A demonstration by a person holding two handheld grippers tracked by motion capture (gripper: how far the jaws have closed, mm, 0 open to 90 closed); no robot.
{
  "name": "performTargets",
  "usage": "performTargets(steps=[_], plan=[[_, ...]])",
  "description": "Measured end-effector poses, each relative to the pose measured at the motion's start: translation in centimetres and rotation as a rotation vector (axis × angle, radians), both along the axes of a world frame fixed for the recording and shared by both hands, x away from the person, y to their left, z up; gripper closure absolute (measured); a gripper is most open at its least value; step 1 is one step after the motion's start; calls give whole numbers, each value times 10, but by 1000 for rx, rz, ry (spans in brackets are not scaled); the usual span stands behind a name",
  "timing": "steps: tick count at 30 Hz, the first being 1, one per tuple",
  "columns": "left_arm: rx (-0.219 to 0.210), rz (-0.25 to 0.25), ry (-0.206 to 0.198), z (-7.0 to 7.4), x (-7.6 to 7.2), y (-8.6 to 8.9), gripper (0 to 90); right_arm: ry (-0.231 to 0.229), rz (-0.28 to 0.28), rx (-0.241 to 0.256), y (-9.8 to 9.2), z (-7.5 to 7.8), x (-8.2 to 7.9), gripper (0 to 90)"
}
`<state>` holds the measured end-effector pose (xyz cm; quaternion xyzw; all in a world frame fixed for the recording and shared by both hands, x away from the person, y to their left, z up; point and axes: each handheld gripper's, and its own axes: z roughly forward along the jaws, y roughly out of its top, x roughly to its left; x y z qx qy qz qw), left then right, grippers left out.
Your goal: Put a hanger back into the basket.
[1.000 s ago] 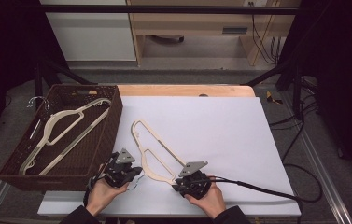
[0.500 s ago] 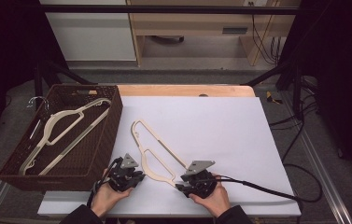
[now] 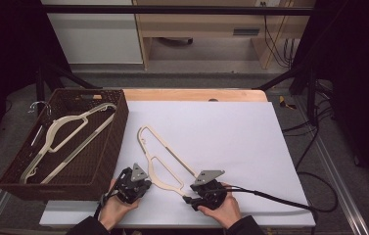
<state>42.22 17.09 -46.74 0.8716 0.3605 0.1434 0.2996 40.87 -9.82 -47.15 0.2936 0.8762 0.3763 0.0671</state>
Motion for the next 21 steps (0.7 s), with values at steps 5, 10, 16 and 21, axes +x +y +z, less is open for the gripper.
performTargets(steps=[5,10,16,21], plan=[[-25,-15,1,14,0,3,888,8,5,7,2,-4,1,476],[-64,-14,-12,27,0,6,888,11,13,2,2,-6,2,490],[-61,-15,3,28,0,5,888,21,24,4,3,-6,3,651],[-58,-15,4,27,0,4,888,46,26,3,2,-5,5,786]])
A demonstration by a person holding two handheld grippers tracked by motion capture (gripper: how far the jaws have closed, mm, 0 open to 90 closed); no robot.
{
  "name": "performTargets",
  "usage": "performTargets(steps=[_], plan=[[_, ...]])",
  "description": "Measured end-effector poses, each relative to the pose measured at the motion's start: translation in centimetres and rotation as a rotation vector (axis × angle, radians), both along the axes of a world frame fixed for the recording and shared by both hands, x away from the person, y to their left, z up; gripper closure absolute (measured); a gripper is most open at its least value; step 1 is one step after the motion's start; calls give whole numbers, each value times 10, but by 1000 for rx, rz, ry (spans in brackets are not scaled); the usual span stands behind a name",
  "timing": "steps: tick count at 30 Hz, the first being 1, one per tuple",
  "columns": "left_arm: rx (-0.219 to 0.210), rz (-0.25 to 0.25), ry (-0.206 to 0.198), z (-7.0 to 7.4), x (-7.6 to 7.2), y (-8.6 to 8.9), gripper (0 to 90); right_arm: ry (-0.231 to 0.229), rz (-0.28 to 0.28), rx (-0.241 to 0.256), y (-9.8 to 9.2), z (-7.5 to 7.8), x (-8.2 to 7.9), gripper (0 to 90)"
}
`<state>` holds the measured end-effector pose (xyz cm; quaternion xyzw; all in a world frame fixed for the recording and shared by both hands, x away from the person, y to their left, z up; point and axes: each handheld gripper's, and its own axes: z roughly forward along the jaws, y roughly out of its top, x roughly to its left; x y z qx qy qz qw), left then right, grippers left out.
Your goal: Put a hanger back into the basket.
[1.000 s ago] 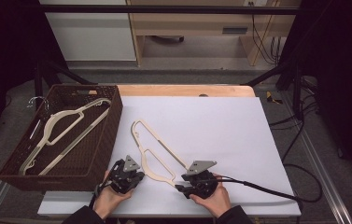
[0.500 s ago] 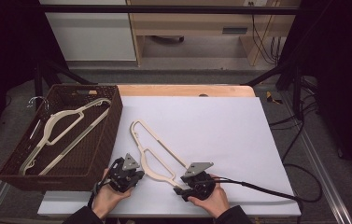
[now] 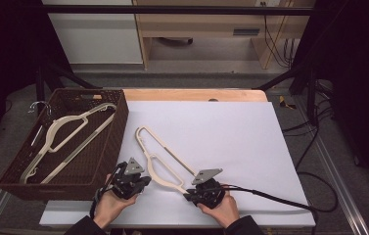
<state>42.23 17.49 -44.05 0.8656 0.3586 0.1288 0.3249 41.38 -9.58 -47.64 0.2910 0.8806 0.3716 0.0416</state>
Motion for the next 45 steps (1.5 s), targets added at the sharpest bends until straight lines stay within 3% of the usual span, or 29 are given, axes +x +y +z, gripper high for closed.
performTargets(steps=[5,6,7,8,9,10,11,13,14,15,18,20,24,33,37,40,41,42,45], plan=[[-26,-15,-13,0,1,4,881,-13,0,6,-2,4,0,793],[-50,-21,-16,2,1,5,877,-11,-5,12,-3,7,-1,794],[-66,-26,-28,4,1,7,770,-17,-4,17,-4,9,-1,794],[-84,-30,-37,7,0,8,770,-21,-1,24,-5,11,0,794],[-107,-42,-61,14,-1,11,685,-20,0,33,-9,16,0,794],[-107,-42,-61,14,-1,11,622,-20,0,33,-9,16,0,794],[-123,-49,-76,18,-3,13,622,-22,3,38,-10,19,0,794],[-158,-66,-106,26,-5,17,437,-24,7,57,-16,27,2,795],[-176,-78,-114,29,-7,19,437,-24,7,57,-16,27,2,795],[-189,-88,-121,33,-9,21,324,-34,10,76,-20,32,3,795],[-214,-105,-151,41,-15,27,262,-34,14,86,-23,38,3,795],[-209,-110,-156,44,-18,31,145,-34,14,103,-27,44,5,795],[-212,-114,-167,43,-21,39,97,-28,22,113,-31,50,6,795],[-171,-150,-167,32,-19,35,71,-12,34,141,-40,60,5,797],[-207,-132,-197,27,-16,32,93,-7,34,167,-43,64,5,798],[-264,-115,-197,23,-13,28,211,-5,29,182,-42,63,6,798],[-274,-111,-197,23,-12,27,211,-5,29,182,-42,63,6,798],[-284,-109,-196,22,-11,26,303,-5,19,191,-42,64,5,798],[-317,-96,-188,22,-9,23,428,-5,12,200,-42,64,5,798]])
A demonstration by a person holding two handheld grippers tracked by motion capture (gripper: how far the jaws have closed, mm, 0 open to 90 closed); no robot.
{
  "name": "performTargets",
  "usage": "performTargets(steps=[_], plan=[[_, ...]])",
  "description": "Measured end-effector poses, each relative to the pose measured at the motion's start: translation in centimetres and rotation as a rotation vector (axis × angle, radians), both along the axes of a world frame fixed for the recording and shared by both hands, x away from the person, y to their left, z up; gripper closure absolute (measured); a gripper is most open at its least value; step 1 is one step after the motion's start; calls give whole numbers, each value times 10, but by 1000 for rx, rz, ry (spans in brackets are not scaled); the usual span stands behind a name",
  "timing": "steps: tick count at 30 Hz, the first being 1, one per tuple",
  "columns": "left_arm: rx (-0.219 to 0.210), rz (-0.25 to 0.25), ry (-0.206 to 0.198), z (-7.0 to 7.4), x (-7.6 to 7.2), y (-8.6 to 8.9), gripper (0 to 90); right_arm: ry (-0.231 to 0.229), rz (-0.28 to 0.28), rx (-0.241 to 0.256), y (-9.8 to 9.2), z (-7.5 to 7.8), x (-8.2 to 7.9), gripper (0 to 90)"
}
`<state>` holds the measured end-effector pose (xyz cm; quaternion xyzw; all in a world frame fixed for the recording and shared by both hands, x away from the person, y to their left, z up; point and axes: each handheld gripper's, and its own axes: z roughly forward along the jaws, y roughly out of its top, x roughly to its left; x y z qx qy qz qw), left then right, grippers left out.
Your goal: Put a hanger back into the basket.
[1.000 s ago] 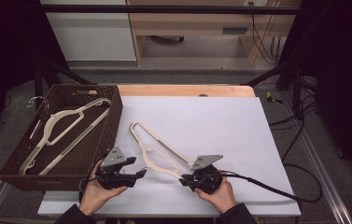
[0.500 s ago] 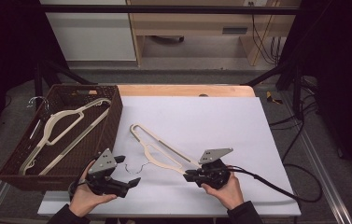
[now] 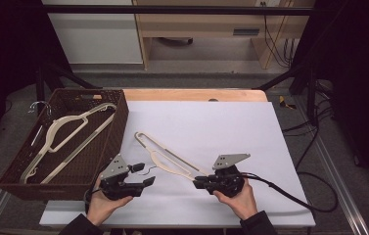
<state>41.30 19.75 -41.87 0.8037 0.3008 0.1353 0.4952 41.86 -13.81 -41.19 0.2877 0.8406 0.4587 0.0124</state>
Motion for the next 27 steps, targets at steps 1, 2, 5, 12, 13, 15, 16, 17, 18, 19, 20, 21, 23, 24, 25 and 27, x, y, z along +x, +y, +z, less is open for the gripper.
performTargets(steps=[1,2,5,12,13,15,16,17,18,19,20,21,23,24,25,27], plan=[[-13,0,5,0,1,-1,473,-1,-1,2,0,0,0,798],[-20,8,5,0,1,-2,473,-1,-1,2,0,0,0,798],[-54,19,-8,2,2,-3,604,-7,-5,11,0,0,0,798],[-103,23,-35,5,3,-7,731,-11,-7,19,0,-1,-1,798],[-104,19,-33,5,3,-9,748,-11,-11,21,1,-1,-1,798],[-103,18,-36,5,3,-11,799,-9,-12,23,1,-2,-1,798],[-98,27,-37,5,3,-12,826,-12,-6,20,1,-2,-1,797],[-101,34,-35,5,4,-12,849,-13,-5,19,1,-2,-1,798],[-107,32,-31,4,5,-11,871,-9,-9,23,1,-2,-1,797],[-112,30,-23,5,5,-11,875,-3,-9,24,1,-3,-1,797],[-107,31,-25,5,5,-11,875,-3,-9,24,1,-3,-1,797],[-96,33,-31,6,5,-12,877,-5,-5,23,1,-3,-1,797],[-81,33,-40,7,4,-14,882,1,-2,13,2,-5,-2,796],[-69,32,-43,8,3,-15,883,-2,2,5,2,-5,-2,795],[-60,32,-47,9,3,-16,885,-9,9,-6,3,-7,-4,789],[-43,30,-49,11,2,-19,885,-23,19,-11,4,-7,-5,724]])
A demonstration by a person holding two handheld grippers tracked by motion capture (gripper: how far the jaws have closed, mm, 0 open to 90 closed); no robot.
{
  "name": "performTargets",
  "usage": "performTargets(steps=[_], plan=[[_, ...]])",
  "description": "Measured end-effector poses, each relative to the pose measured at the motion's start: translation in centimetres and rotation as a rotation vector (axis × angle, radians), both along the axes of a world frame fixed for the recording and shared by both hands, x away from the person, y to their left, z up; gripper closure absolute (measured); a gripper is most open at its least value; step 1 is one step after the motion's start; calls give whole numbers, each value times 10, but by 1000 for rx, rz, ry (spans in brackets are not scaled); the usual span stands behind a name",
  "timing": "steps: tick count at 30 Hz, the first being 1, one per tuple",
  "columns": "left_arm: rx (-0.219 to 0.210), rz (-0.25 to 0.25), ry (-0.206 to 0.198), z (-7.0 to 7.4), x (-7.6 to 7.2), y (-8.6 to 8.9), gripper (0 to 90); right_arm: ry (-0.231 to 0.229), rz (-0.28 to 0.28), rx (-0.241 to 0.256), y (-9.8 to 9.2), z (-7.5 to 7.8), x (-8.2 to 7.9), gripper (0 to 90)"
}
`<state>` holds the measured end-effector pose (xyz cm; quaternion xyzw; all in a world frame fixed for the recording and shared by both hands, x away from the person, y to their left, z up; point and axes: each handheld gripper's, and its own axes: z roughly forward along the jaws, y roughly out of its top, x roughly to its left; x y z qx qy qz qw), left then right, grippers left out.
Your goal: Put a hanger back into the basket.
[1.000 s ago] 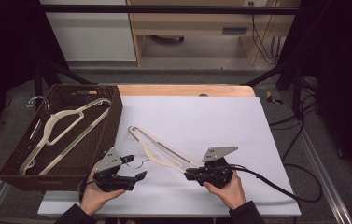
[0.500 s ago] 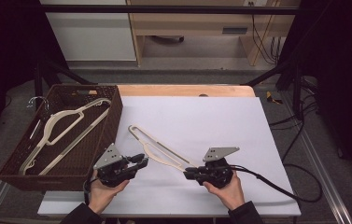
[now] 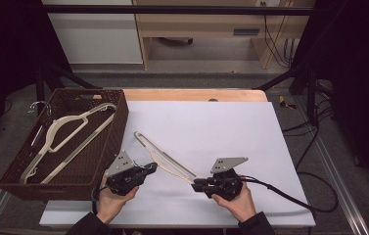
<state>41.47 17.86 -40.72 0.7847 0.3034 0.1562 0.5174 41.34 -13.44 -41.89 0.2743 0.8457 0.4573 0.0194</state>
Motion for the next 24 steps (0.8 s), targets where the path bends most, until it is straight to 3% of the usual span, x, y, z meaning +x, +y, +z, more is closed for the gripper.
performTargets(steps=[3,4,5,8,9,12,17,21,24], plan=[[40,2,-1,3,-2,-7,886,-11,-1,-7,-1,1,-1,685],[59,7,-7,4,-3,-10,886,-55,-25,-12,0,4,-3,609],[66,3,-6,5,-4,-12,886,-55,-25,-12,0,4,-3,609],[85,5,7,9,-2,-19,886,-130,-54,2,3,11,-4,478],[87,6,10,11,-1,-21,886,-130,-54,2,3,11,-4,478],[94,13,11,14,1,-25,886,-209,-67,-35,13,12,-4,424],[95,15,20,16,3,-28,886,-223,-68,-58,29,15,-1,453],[94,12,29,16,4,-27,885,-228,-56,-90,48,13,5,567],[92,13,30,16,4,-27,884,-211,-26,-139,62,8,8,706]])
